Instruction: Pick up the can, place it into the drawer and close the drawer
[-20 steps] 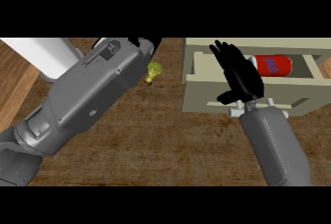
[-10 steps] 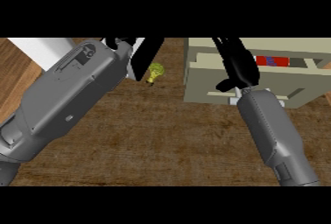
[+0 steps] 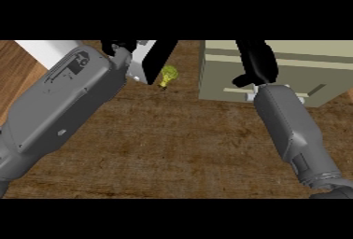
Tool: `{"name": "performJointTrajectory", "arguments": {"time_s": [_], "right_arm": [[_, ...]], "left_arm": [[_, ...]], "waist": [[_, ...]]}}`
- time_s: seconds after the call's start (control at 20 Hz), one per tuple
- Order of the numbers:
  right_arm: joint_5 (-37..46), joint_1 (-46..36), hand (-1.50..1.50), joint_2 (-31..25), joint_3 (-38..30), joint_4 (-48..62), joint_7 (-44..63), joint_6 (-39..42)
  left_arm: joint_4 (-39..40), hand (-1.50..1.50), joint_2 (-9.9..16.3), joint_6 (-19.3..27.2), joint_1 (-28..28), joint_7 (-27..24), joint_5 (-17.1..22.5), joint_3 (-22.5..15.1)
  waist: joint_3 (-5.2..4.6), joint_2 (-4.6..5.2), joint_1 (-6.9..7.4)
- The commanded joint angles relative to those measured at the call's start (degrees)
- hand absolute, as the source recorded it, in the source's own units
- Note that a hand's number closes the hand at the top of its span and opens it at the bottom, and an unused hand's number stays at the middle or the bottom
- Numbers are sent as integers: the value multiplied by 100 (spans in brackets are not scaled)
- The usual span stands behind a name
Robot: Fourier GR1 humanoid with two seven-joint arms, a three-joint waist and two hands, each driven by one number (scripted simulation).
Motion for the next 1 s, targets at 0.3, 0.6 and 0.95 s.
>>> {"name": "performJointTrajectory", "arguments": {"time_s": [0.3,0.6,0.95], "right_arm": [[-67,-921,-150,-359,-423,1137,-13,-506],[80,-1343,-150,-522,-429,1434,274,-500],[-233,-1752,-150,-558,-685,1689,-228,154]], "left_arm": [[-640,-150,288,-38,327,219,-164,6],[-838,-150,450,-37,228,475,-246,-34],[-1068,-150,600,-25,206,740,-186,103]], "waist": [[69,125,154],[70,156,253],[79,171,292]]}}
